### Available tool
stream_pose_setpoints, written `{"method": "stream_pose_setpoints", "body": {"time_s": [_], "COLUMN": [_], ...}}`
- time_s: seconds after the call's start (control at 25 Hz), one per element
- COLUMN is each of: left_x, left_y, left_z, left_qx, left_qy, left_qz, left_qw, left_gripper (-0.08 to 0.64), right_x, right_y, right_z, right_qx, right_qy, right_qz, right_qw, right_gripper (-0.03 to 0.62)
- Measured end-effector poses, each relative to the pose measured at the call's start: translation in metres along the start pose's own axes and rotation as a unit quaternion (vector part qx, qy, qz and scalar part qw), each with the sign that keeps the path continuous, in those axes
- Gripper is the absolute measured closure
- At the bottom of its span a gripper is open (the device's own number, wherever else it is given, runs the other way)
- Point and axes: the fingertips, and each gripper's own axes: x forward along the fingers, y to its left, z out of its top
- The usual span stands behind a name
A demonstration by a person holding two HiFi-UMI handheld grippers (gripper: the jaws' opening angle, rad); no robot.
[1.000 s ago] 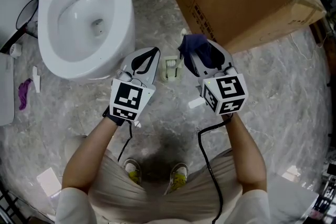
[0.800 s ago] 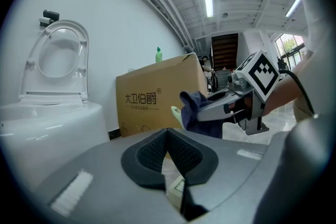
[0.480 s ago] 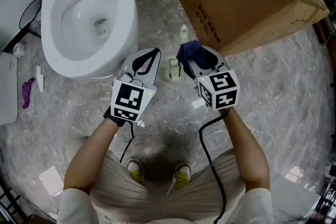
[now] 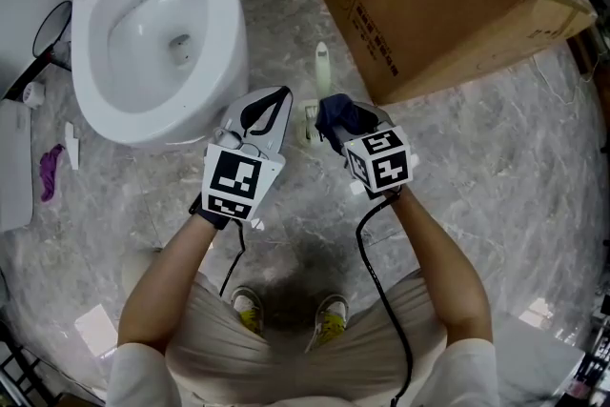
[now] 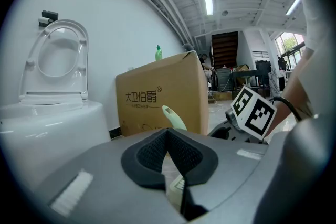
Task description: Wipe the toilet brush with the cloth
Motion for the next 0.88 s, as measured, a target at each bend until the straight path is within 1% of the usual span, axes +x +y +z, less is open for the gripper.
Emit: {"method": "stream_pose_setpoints", "body": {"time_s": [0.08,0.16,0.28,0.52,0.68,0.88], "left_x": [0.002,0.003,0.004,0.006,0.007,0.003], "left_y": [0.0,0.0,0.001,0.003,0.003,0.012], "left_z": [0.0,0.0,0.001,0.0,-0.001,0.004], "left_qx": [-0.001,-0.001,-0.001,-0.004,-0.001,0.005], "left_qy": [0.001,0.001,0.0,0.003,0.005,-0.008], "left_qz": [0.001,0.002,0.004,0.008,0.009,0.034], "left_qw": [1.0,1.0,1.0,1.0,0.9999,0.9994], "left_gripper": [0.558,0.558,0.558,0.558,0.558,0.558], "right_x": [0.009,0.015,0.017,0.011,0.002,-0.012], "right_y": [0.002,0.004,0.003,0.002,0.004,0.005], "right_z": [-0.018,-0.031,-0.037,-0.026,-0.008,0.017], "right_qx": [0.005,-0.006,-0.016,-0.007,-0.006,-0.007], "right_qy": [0.025,0.045,0.054,0.036,0.014,-0.015], "right_qz": [0.006,0.006,0.005,0.008,0.006,-0.001], "right_qw": [1.0,0.999,0.998,0.999,1.0,1.0], "right_gripper": [0.433,0.433,0.433,0.433,0.433,0.433]}}
